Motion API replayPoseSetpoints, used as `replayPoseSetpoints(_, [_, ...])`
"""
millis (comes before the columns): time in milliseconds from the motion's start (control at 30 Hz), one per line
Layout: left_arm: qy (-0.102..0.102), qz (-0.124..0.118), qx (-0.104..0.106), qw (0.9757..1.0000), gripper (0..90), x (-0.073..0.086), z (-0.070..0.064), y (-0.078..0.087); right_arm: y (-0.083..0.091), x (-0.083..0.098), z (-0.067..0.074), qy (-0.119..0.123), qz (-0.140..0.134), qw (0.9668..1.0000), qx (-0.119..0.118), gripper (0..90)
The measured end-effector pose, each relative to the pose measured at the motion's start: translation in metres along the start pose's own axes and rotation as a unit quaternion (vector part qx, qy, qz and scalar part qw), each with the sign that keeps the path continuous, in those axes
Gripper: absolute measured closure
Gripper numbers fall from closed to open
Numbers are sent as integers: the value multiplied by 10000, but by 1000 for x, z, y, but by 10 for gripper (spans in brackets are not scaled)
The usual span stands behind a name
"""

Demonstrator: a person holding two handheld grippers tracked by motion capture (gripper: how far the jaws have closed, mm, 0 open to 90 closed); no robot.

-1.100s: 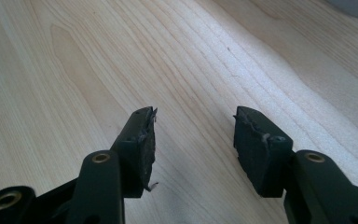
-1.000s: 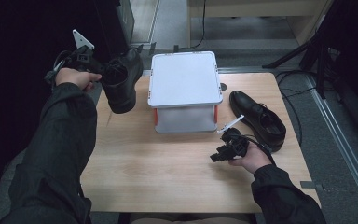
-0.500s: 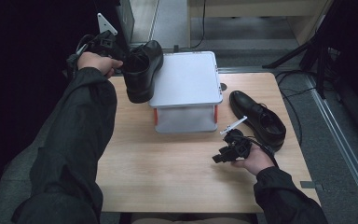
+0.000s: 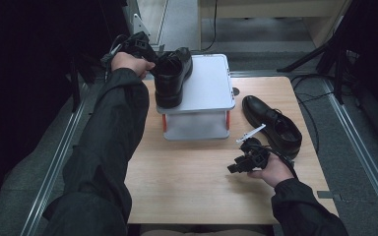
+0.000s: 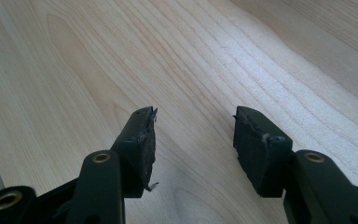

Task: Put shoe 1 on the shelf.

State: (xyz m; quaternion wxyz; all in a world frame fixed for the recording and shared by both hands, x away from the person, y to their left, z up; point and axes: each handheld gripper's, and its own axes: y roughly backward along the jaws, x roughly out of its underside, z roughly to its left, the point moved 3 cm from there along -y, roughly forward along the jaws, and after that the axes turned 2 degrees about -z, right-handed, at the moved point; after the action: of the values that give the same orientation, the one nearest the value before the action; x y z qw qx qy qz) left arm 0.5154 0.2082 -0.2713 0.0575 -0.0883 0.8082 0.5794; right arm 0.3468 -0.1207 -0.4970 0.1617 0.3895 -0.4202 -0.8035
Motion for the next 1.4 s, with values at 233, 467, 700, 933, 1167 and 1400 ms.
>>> replayPoseSetpoints(233, [16,-37,143,9999,768,4,-8,-3,-1,-1,1,10,36,10000,-9,494])
replayPoseSetpoints(467, [-27,-35,227,9997,723,12,-6,-9,-2,-2,1,50,3,10000,-30,493])
replayPoseSetpoints(700, [-141,-52,312,9994,613,14,-2,-10,-2,-4,0,17,-46,10000,-7,492])
replayPoseSetpoints(933, [-290,-123,489,9983,552,17,-5,6,-1,-4,-2,-34,-78,10000,-9,492])
replayPoseSetpoints(1167, [-390,-193,637,9970,524,23,-1,22,0,-3,-3,-49,-65,10000,8,492])
replayPoseSetpoints(1400, [-448,-265,644,9966,508,29,12,41,-2,-1,-3,-71,-14,10000,39,491])
